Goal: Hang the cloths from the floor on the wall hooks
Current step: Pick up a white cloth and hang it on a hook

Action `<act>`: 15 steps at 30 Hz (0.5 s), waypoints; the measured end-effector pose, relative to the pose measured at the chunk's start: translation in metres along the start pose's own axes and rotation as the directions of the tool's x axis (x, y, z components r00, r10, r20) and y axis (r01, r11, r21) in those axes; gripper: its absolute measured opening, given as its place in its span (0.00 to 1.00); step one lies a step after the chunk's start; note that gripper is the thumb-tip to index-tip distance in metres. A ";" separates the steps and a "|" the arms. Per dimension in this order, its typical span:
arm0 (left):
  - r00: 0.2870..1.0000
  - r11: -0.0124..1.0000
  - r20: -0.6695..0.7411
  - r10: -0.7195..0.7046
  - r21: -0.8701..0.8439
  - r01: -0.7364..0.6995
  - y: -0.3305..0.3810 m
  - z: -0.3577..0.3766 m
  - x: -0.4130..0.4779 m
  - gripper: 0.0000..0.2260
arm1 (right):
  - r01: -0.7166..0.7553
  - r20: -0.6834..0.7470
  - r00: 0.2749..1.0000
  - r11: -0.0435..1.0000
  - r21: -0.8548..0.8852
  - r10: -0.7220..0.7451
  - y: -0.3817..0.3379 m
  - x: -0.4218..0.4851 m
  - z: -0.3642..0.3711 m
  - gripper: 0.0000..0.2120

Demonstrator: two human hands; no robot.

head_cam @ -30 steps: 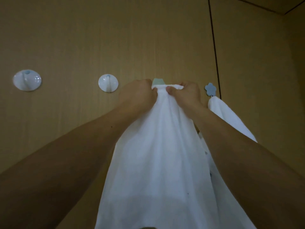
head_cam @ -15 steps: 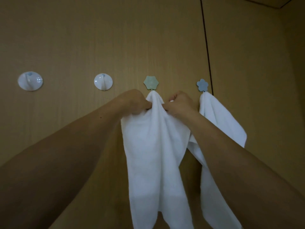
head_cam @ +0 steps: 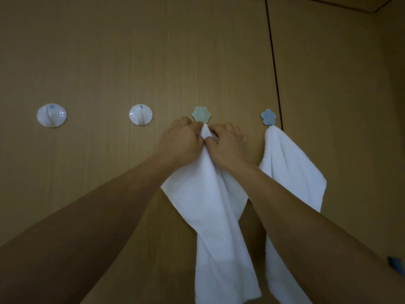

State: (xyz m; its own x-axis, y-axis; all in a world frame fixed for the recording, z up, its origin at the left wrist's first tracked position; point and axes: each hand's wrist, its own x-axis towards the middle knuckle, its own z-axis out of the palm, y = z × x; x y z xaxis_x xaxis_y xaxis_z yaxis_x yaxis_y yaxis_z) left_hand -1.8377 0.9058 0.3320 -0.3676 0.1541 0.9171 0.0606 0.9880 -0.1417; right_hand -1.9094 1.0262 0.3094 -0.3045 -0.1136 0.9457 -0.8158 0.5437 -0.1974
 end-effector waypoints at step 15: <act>0.968 0.980 0.153 -0.197 0.017 0.196 0.006 -0.002 -0.015 0.12 | -0.182 0.173 0.974 0.959 0.219 0.146 0.001 -0.018 0.001 0.22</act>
State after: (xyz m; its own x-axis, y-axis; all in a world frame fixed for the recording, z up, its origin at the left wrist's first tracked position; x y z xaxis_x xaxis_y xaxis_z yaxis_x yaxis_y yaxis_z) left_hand -1.8302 0.9097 0.3183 -0.5102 -0.0445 0.8589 -0.0286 0.9990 0.0347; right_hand -1.9055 1.0277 0.2915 -0.5006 -0.1755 0.8477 -0.8341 0.3598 -0.4181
